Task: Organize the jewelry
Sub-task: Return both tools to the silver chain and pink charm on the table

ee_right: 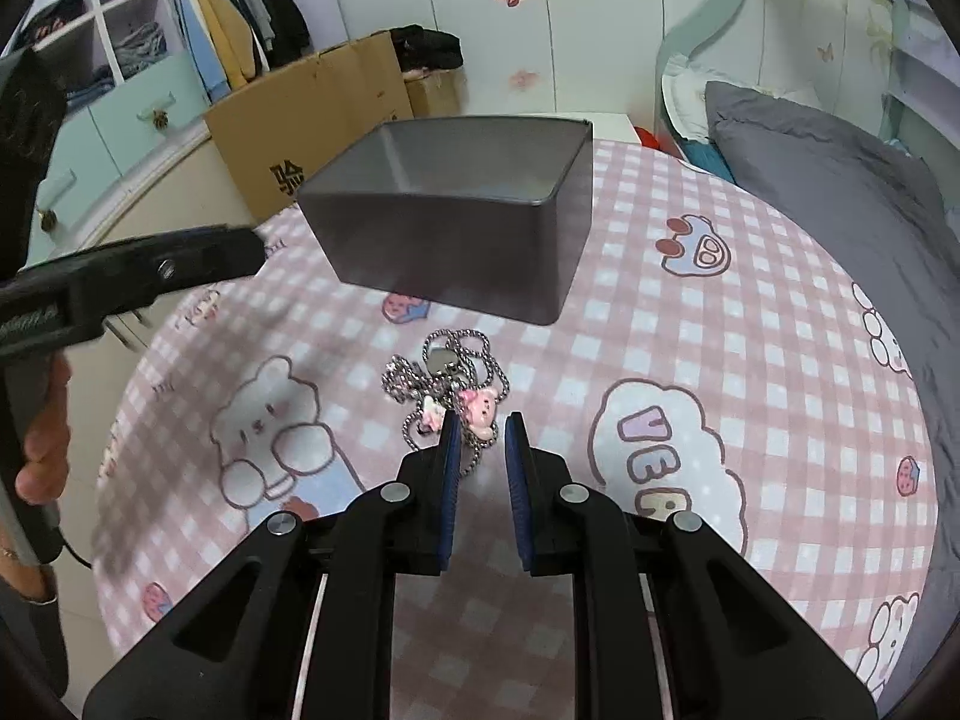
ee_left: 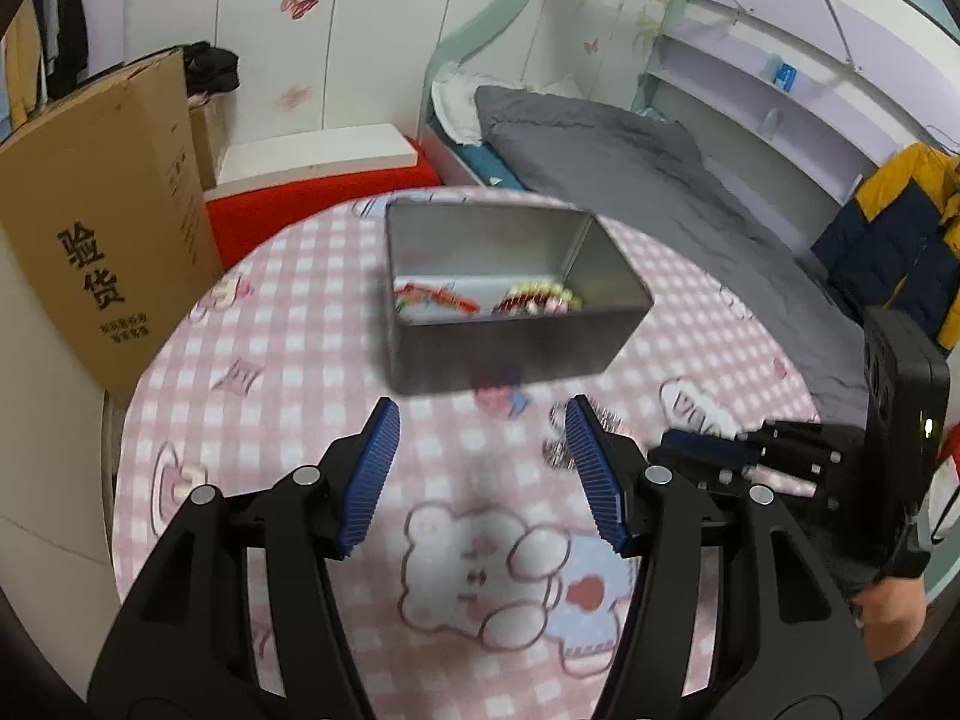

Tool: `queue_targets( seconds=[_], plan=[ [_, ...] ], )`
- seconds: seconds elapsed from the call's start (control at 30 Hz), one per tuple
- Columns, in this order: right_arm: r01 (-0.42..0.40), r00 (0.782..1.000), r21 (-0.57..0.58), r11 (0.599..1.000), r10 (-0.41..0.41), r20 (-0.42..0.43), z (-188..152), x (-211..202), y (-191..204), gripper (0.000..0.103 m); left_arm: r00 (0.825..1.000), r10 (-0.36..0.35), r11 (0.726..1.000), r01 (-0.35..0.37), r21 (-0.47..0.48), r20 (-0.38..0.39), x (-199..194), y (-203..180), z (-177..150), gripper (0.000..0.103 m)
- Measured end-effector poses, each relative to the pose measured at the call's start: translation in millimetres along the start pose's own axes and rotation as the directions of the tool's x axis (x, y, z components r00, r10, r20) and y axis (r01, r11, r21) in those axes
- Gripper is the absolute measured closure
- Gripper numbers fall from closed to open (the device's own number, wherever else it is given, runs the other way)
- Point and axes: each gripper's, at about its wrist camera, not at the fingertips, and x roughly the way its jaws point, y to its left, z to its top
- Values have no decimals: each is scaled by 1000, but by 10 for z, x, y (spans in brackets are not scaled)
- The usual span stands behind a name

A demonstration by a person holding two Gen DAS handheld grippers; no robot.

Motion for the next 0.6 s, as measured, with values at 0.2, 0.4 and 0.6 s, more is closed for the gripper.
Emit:
queue_targets(
  seconds=[0.2, 0.4, 0.6],
  plan=[
    [31, 999, -4, 1000, -31, -17, 2, 81, -41, 89, 1000, -2, 1000, 1, -31, -28, 37, 87, -153, 45],
    [1, 1000, -34, 999, -2, -27, 7, 155, 74, 80, 999, -10, 999, 8, -44, -41, 77, 104, -211, 45],
    [9, 1000, -41, 999, -11, -29, 62, 228, 64, 78, 998, -10, 999, 8, -43, -56, 137, 121, -259, 45]
  ],
)
